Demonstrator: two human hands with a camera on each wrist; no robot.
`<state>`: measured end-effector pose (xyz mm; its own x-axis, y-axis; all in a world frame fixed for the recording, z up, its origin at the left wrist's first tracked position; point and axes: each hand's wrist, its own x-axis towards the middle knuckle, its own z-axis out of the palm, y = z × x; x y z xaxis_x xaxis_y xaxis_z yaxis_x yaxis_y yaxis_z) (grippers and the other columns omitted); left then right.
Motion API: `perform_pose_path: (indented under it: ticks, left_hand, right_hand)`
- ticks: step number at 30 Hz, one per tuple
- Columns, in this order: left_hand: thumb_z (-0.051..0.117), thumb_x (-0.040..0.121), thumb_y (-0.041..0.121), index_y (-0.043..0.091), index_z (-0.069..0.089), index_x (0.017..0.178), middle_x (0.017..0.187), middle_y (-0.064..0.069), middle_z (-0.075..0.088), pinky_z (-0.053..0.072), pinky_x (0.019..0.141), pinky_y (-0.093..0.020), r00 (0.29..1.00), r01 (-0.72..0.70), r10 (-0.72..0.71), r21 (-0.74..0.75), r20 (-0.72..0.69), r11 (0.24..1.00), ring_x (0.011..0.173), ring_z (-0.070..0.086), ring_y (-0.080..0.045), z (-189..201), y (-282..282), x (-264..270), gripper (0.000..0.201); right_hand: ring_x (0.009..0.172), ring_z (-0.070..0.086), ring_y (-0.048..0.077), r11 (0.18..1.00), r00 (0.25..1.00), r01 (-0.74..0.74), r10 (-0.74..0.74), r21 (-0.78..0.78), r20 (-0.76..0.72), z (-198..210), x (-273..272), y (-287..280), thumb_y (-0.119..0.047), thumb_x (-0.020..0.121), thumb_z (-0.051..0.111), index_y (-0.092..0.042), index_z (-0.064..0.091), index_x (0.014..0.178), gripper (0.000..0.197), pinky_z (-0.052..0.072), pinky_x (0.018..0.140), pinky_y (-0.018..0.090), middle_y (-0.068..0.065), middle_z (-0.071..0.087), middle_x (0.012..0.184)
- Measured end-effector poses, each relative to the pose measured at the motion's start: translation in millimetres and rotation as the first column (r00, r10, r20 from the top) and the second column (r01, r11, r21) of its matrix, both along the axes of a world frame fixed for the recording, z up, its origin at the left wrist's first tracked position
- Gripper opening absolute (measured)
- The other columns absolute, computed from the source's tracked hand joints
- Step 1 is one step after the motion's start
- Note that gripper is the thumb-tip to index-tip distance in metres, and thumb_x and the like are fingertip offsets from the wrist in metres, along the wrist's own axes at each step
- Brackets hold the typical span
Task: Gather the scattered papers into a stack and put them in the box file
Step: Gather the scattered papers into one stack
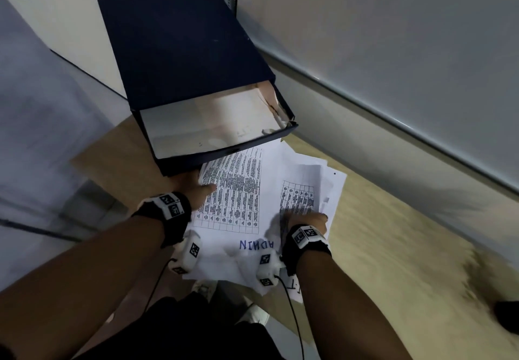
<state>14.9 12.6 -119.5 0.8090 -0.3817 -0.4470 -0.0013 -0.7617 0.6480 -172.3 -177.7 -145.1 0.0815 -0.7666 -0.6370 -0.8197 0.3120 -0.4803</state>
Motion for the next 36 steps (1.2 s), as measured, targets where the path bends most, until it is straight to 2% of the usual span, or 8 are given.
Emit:
perform_pose_path:
  ticks: [5, 10, 18, 21, 26, 30, 33, 36]
  left_hand:
    - [0.066, 0.084, 0.033, 0.005, 0.047, 0.135, 0.135, -0.016, 0.056, 0.043, 0.104, -0.04, 1.0, -0.002, 0.002, 0.022, -0.004, 1.0, 0.122, 0.054, -0.032, -1, 4, 4, 0.061]
    - [0.067, 0.085, 0.032, 0.003, 0.046, 0.136, 0.139, -0.017, 0.052, 0.041, 0.105, -0.036, 0.999, 0.035, -0.035, 0.041, 0.002, 0.999, 0.126, 0.052, -0.031, -1, -7, -3, 0.061]
    - [0.067, 0.086, 0.024, 0.012, 0.042, 0.139, 0.135, -0.015, 0.055, 0.05, 0.096, -0.041, 0.998, 0.054, -0.055, -0.012, -0.02, 0.998, 0.115, 0.059, -0.034, -15, -54, -25, 0.06]
    - [0.072, 0.081, 0.026, 0.013, 0.042, 0.139, 0.139, -0.01, 0.052, 0.045, 0.103, -0.039, 0.994, 0.081, -0.08, -0.013, 0.076, 0.997, 0.123, 0.054, -0.03, -22, -65, -35, 0.067]
    - [0.069, 0.081, 0.027, 0.012, 0.049, 0.132, 0.131, -0.008, 0.061, 0.051, 0.095, -0.037, 0.982, 0.18, -0.182, -0.038, -0.052, 0.983, 0.112, 0.062, -0.028, -36, -73, -37, 0.056]
    - [0.06, 0.09, 0.024, 0.004, 0.06, 0.11, 0.107, -0.011, 0.067, 0.047, 0.073, -0.022, 0.976, 0.159, -0.165, -0.053, -0.144, 0.986, 0.09, 0.064, -0.026, -33, -70, -38, 0.029]
    - [0.05, 0.097, 0.024, 0.008, 0.05, 0.081, 0.083, -0.005, 0.052, 0.035, 0.061, -0.022, 0.985, 0.114, -0.119, -0.054, -0.124, 0.992, 0.078, 0.046, -0.018, -20, -69, -44, 0.023]
    - [0.049, 0.098, 0.025, 0.004, 0.046, 0.127, 0.11, -0.008, 0.045, 0.039, 0.083, -0.027, 0.983, 0.092, -0.103, -0.074, -0.153, 0.993, 0.093, 0.039, -0.01, -11, -67, -47, 0.036]
  right_hand:
    - [0.094, 0.067, 0.027, 0.998, 0.995, 0.006, -0.012, 0.058, 0.097, 15, -14, -18, -0.024, 0.079, 0.078, -0.004, 0.064, 0.113, 0.041, 0.049, 0.059, 0.021, 0.014, 0.068, 0.108]
    - [0.079, 0.068, 0.035, 0.942, 0.994, 0.073, -0.043, -0.329, 0.098, 62, -51, -52, -0.016, 0.069, 0.082, -0.003, 0.071, 0.101, 0.037, 0.055, 0.071, 0.037, 0.018, 0.071, 0.087]
    - [0.055, 0.065, 0.008, 0.788, 0.909, 0.044, 0.224, -0.614, 0.352, 200, -86, -84, -0.012, 0.07, 0.085, -0.01, 0.071, 0.098, 0.032, 0.049, 0.047, 0.009, 0.003, 0.072, 0.078]
    - [0.051, 0.07, 0.016, 0.859, 0.786, 0.116, 0.228, -0.499, 0.574, 231, -93, -89, -0.008, 0.071, 0.085, -0.006, 0.073, 0.093, 0.025, 0.058, 0.048, 0.029, 0.005, 0.076, 0.07]
    - [0.045, 0.062, 0.014, 0.934, 0.816, 0.082, 0.137, -0.346, 0.561, 179, -83, -101, -0.007, 0.072, 0.084, 0.0, 0.071, 0.086, 0.02, 0.049, 0.043, 0.022, 0.003, 0.072, 0.061]
    - [0.04, 0.059, 0.008, 0.964, 0.932, -0.071, 0.156, -0.256, 0.328, 94, -67, -106, -0.012, 0.07, 0.087, -0.005, 0.066, 0.079, 0.024, 0.044, 0.038, 0.018, -0.001, 0.067, 0.053]
    - [0.071, 0.065, 0.024, 0.942, 0.958, -0.248, 0.272, -0.224, 0.084, 53, -63, -104, -0.016, 0.079, 0.077, 0.0, 0.065, 0.094, 0.025, 0.046, 0.06, 0.028, 0.013, 0.069, 0.083]
    - [0.071, 0.062, 0.026, 0.928, 0.94, -0.338, 0.342, -0.158, -0.001, 39, -60, -96, -0.015, 0.081, 0.072, -0.008, 0.064, 0.075, 0.013, 0.051, 0.063, 0.029, 0.009, 0.067, 0.075]
